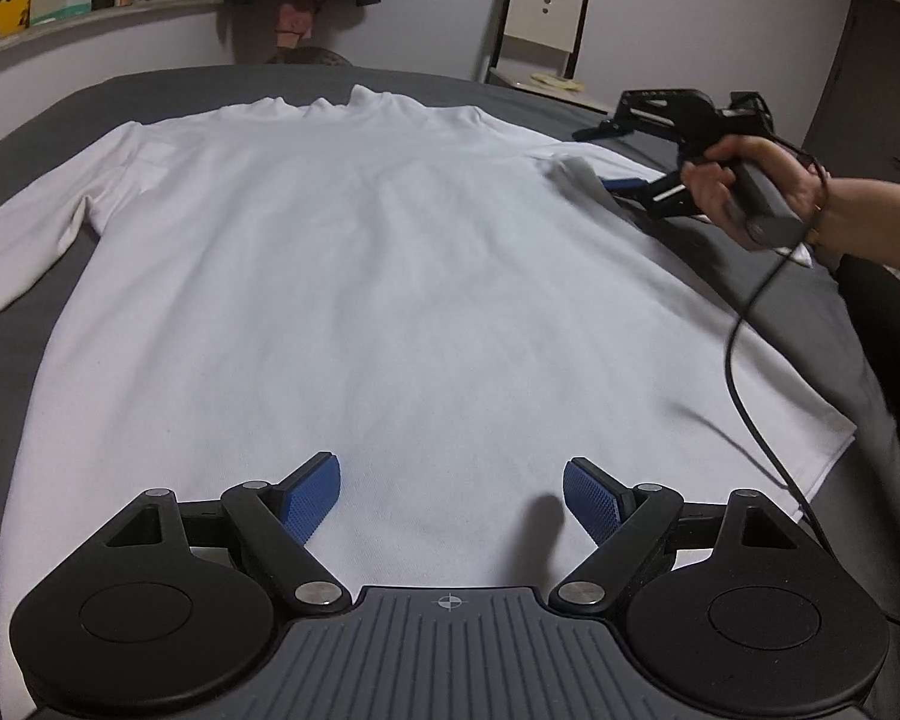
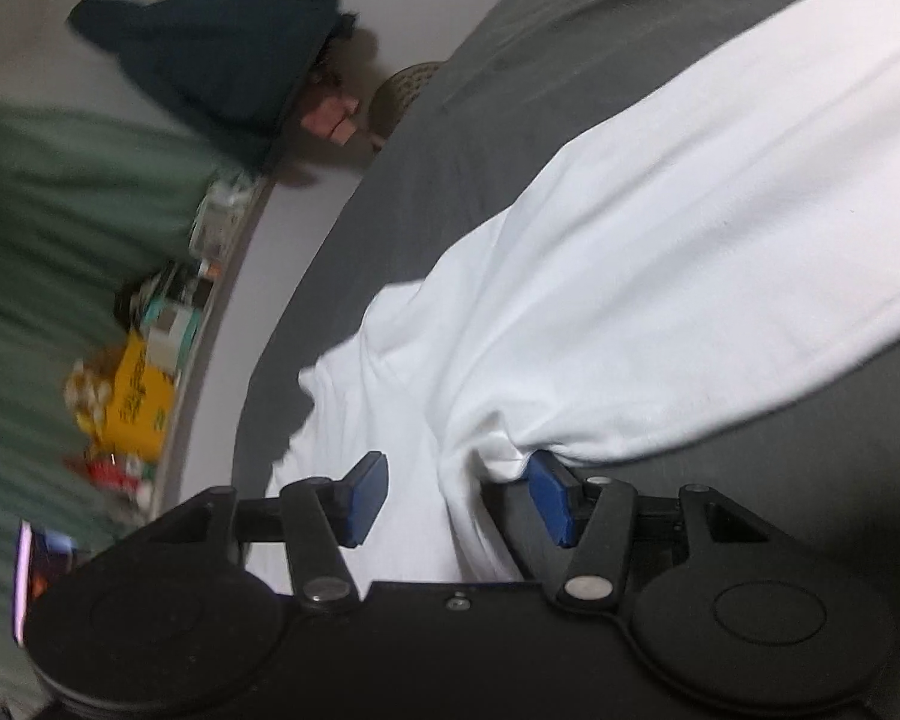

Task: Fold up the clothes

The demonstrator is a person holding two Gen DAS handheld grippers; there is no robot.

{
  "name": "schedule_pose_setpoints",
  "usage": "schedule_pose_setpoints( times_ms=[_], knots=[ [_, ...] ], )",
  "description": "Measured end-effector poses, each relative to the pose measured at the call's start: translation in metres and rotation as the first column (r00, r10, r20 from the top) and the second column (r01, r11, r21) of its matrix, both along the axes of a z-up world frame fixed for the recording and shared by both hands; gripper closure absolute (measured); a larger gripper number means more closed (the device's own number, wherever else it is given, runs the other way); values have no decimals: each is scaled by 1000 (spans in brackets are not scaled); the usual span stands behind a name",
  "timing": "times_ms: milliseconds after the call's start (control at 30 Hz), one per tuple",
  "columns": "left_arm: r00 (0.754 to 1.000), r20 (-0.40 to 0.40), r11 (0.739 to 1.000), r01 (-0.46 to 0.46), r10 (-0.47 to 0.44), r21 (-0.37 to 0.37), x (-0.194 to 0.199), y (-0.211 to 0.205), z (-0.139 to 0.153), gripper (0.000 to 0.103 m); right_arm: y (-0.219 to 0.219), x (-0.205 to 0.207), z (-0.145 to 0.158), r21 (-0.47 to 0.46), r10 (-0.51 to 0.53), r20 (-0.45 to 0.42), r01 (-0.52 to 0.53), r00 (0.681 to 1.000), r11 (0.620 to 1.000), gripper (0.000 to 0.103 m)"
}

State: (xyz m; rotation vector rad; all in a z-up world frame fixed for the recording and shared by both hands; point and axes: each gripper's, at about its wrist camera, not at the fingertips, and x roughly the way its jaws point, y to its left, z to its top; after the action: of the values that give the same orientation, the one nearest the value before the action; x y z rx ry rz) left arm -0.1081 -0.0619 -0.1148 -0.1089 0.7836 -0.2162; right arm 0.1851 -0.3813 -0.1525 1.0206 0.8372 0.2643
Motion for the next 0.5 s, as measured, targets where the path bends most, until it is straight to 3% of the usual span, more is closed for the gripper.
schedule_pose_setpoints(
  times_ms=[67, 133, 233, 300, 433, 500],
  knots=[
    [1000, 0, 1000, 2, -2, 7, 1, 1, 2, 19, 0, 9, -6, 19, -21, -39, 21, 999, 1000, 82],
    [1000, 0, 1000, 4, -4, 13, 0, 1, 3, 19, -4, 13, -8, 8, -83, -63, 83, 995, 997, 94],
    [1000, 0, 1000, 6, -6, 19, -1, 1, 4, 19, -12, 15, -13, 10, -131, -60, 132, 990, 991, 95],
    [1000, 1, 1000, 6, -6, 23, -2, 1, 4, 19, -15, 11, -17, 60, -112, -65, 116, 992, 991, 90],
    [1000, 3, 1000, 8, -8, 24, 1, 2, 3, 16, -31, -10, -11, 122, -29, -28, 32, 999, 992, 58],
    [1000, 2, 999, 11, -12, 32, 1, 0, 3, 16, -50, -27, 3, 46, -2, 18, 1, 1000, 999, 57]
  ],
)
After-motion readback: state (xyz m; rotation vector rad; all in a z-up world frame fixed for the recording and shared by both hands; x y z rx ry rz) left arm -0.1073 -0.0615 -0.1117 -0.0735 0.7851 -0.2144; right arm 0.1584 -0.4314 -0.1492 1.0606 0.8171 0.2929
